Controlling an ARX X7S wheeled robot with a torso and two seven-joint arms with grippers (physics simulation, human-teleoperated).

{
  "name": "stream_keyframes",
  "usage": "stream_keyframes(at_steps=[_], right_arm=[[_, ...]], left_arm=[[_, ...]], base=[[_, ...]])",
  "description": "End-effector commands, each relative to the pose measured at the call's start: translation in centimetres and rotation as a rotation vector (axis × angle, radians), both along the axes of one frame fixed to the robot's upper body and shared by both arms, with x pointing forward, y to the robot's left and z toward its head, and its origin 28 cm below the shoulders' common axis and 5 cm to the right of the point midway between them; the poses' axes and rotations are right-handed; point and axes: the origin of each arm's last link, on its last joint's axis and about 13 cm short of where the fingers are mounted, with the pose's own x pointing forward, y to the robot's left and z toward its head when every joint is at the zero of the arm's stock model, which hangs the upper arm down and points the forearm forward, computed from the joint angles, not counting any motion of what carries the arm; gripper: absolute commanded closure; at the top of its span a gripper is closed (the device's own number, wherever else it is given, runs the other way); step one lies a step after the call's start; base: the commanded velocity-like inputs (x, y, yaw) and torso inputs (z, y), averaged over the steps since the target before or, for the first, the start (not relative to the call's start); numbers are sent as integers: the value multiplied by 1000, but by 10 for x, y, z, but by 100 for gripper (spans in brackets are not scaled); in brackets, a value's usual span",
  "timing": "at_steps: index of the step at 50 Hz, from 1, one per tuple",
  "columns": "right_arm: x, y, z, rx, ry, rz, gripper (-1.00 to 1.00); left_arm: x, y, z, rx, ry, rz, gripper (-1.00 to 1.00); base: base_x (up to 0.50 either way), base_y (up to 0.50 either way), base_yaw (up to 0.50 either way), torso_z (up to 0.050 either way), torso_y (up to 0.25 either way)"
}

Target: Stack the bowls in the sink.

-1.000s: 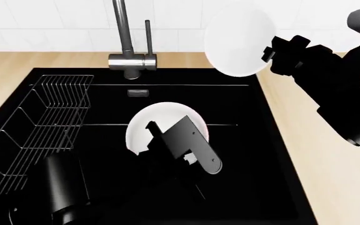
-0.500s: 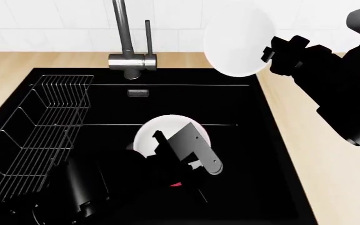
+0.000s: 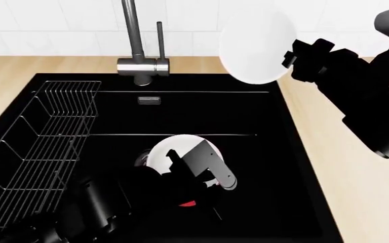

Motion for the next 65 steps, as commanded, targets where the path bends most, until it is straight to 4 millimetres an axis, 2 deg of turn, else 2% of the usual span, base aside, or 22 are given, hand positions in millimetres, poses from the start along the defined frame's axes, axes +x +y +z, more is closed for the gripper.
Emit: stream_keyframes(at_steps=[1, 48, 49, 65], right_arm=[[0, 1, 4, -8, -30, 7, 100], [-2, 1, 4, -10, -33, 17, 100], [-2, 1, 4, -11, -33, 18, 100], [-2, 2, 4, -13, -33, 26, 100]], left_arm=[[4, -1, -7, 3, -22, 52, 100], [11, -2, -46, 61, 62, 67, 100], [10, -2, -45, 59, 59, 65, -100], [6, -2, -43, 58, 44, 49, -100]], base=[[0, 0, 0, 0, 10], [0, 0, 0, 0, 0], [12, -3, -4, 0, 0], [0, 0, 0, 0, -3]])
